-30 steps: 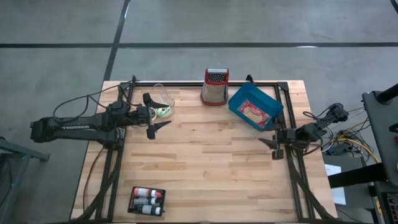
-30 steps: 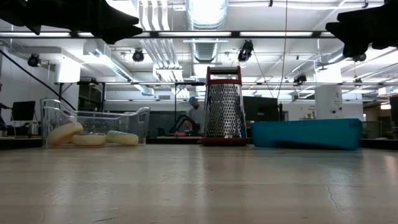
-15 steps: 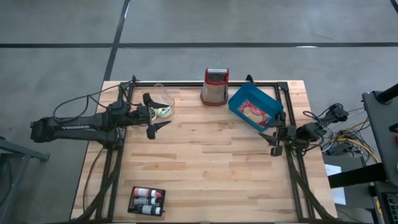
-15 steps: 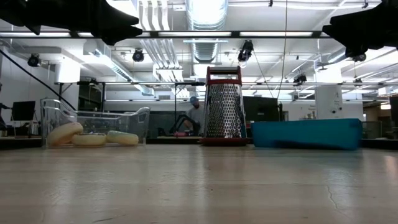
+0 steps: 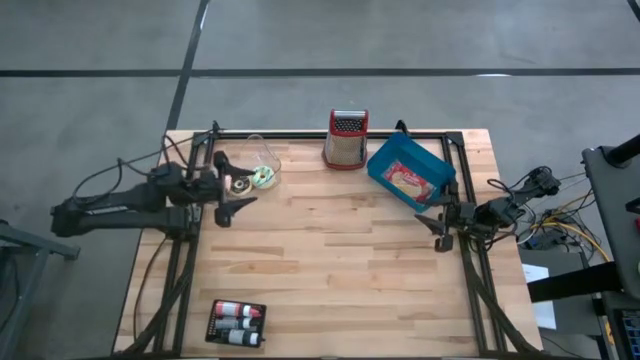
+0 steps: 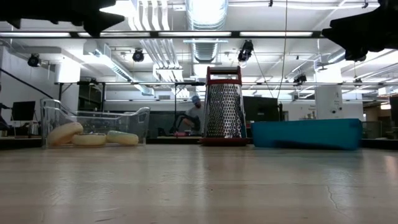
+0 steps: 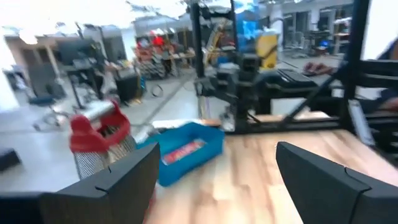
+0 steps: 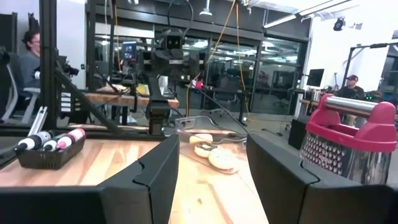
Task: Pick & Place Food Item
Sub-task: Return to Home Position
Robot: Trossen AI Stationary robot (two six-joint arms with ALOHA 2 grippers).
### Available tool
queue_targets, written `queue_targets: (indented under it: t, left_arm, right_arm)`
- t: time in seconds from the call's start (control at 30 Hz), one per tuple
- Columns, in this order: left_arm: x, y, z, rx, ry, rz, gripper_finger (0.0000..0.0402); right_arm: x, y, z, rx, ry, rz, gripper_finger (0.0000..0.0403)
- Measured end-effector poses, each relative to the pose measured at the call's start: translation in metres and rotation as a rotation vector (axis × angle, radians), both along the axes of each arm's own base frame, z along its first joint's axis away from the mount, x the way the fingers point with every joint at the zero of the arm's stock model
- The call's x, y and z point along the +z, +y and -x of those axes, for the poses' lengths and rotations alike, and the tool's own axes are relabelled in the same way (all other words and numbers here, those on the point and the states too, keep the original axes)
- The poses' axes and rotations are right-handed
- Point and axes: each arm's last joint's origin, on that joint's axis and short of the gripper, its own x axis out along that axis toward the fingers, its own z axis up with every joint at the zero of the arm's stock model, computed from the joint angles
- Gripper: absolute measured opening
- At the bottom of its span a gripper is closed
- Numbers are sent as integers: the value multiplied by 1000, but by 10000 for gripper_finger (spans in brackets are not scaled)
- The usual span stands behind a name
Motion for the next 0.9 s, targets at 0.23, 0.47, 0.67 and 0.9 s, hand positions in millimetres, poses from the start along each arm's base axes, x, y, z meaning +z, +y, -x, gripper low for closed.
queue_targets:
  t: [0.23,0.47,0.67,0.9]
  left_arm:
    - [-12,-8,21,-147,87,98,326]
    - [-42,-13,21,-315,51,61,326]
    - [-65,-13,25,-310,38,83,326]
    - [-67,-16,40,-309,44,96,326]
  right_arm:
    - [1,0,0,4,-8,-2,183]
    - [1,0,0,17,-10,-3,183]
    - [1,0,0,19,-10,-11,183]
    - [0,1,0,22,-7,-22,183]
